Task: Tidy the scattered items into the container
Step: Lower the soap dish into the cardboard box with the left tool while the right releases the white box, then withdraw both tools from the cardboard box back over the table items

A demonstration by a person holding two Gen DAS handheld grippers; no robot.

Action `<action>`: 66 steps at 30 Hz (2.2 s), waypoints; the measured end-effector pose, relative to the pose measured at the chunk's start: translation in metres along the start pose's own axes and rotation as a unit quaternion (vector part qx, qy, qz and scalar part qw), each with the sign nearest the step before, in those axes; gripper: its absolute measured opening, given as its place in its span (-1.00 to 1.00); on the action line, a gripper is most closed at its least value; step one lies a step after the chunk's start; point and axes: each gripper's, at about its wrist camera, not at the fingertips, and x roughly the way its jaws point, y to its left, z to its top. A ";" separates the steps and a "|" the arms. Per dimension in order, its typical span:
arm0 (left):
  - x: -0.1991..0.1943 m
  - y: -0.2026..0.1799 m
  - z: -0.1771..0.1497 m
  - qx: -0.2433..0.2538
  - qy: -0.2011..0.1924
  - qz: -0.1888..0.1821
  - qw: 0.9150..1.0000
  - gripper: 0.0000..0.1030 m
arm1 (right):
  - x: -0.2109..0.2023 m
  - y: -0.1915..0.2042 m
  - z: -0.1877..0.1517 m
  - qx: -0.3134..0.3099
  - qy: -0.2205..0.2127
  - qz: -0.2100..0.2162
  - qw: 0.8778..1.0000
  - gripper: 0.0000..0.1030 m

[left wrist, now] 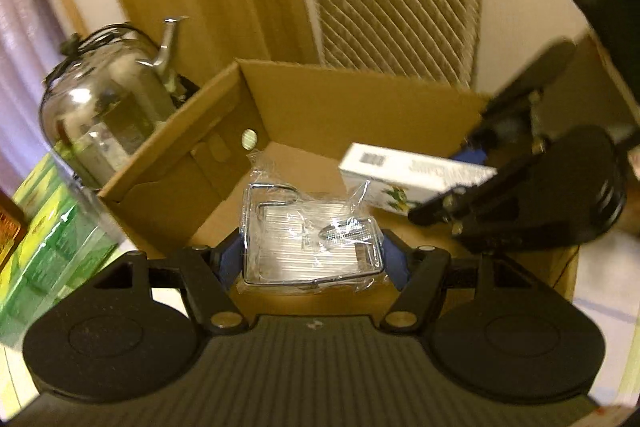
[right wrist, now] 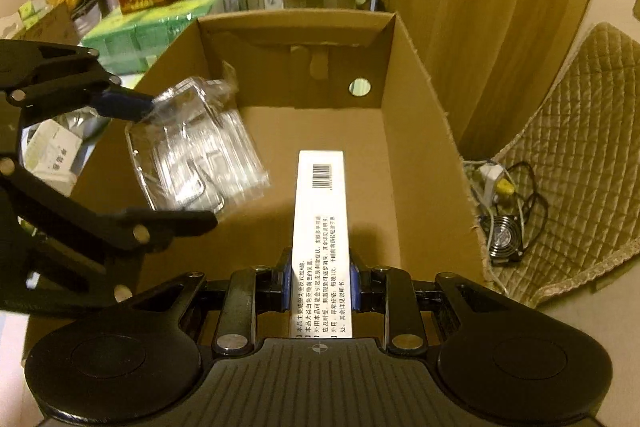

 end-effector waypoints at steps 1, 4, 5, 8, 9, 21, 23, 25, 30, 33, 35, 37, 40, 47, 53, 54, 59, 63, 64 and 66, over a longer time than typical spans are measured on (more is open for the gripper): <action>0.003 -0.001 -0.002 0.008 0.005 -0.003 1.000 0.28 | 0.002 0.001 0.000 -0.001 0.003 0.000 1.000 -0.55; 0.009 -0.004 -0.007 0.020 0.014 -0.006 1.000 0.29 | 0.007 0.000 -0.003 -0.001 0.010 0.001 1.000 -0.55; 0.010 -0.004 -0.008 0.021 0.015 -0.006 1.000 0.30 | 0.008 0.000 -0.003 -0.002 0.011 0.001 1.000 -0.55; 0.010 -0.005 -0.011 0.025 0.010 -0.008 1.000 0.34 | 0.009 -0.001 -0.005 -0.002 0.014 0.003 1.000 -0.55; 0.009 -0.004 -0.011 0.024 0.008 -0.006 1.000 0.34 | 0.009 -0.001 -0.004 -0.001 0.014 0.003 1.000 -0.55; -0.024 0.005 -0.010 0.005 -0.023 0.018 1.000 0.40 | 0.005 0.006 -0.005 0.002 0.010 0.021 1.000 -0.55; -0.030 0.005 -0.011 -0.003 -0.028 0.017 0.999 0.41 | 0.003 0.007 -0.005 0.004 0.003 0.024 1.000 -0.53; -0.036 0.005 -0.013 -0.007 -0.031 0.018 0.999 0.41 | -0.001 0.008 -0.005 0.003 -0.003 0.023 1.000 -0.42; -0.057 0.004 -0.018 -0.024 -0.048 0.026 0.998 0.41 | -0.022 0.008 -0.002 0.005 -0.031 0.012 0.999 -0.17; -0.075 0.005 -0.022 -0.045 -0.060 0.029 0.997 0.41 | -0.039 0.011 -0.001 0.006 -0.050 0.008 0.999 -0.15; -0.088 0.006 -0.026 -0.061 -0.067 0.032 0.995 0.42 | -0.051 0.014 -0.001 0.009 -0.062 0.007 0.998 -0.14; -0.101 0.006 -0.031 -0.074 -0.070 0.037 0.994 0.43 | -0.063 0.018 -0.001 0.011 -0.075 0.009 0.997 -0.11; -0.119 0.006 -0.041 -0.093 -0.073 0.050 0.992 0.46 | -0.083 0.029 -0.003 0.012 -0.095 0.014 0.995 0.02; -0.162 0.006 -0.076 -0.139 -0.069 0.078 0.985 0.62 | -0.115 0.067 -0.016 -0.001 -0.117 0.035 0.993 0.34; -0.185 0.003 -0.108 -0.168 -0.055 0.096 0.980 0.75 | -0.123 0.095 -0.032 -0.006 -0.117 0.052 0.992 0.63; -0.188 0.002 -0.114 -0.172 -0.052 0.098 0.979 0.78 | -0.124 0.099 -0.035 -0.006 -0.117 0.055 0.992 0.64; -0.205 0.002 -0.152 -0.198 -0.040 0.114 0.973 0.97 | -0.135 0.121 -0.047 -0.005 -0.135 0.077 0.988 0.96; -0.218 0.012 -0.189 -0.224 -0.012 0.135 0.965 0.97 | -0.140 0.146 -0.054 -0.026 -0.137 0.095 0.986 0.96; -0.221 0.014 -0.198 -0.230 -0.007 0.143 0.963 0.97 | -0.139 0.153 -0.055 -0.031 -0.136 0.098 0.985 0.96; -0.229 0.020 -0.218 -0.246 0.002 0.154 0.957 0.97 | -0.136 0.166 -0.057 -0.041 -0.136 0.108 0.984 0.96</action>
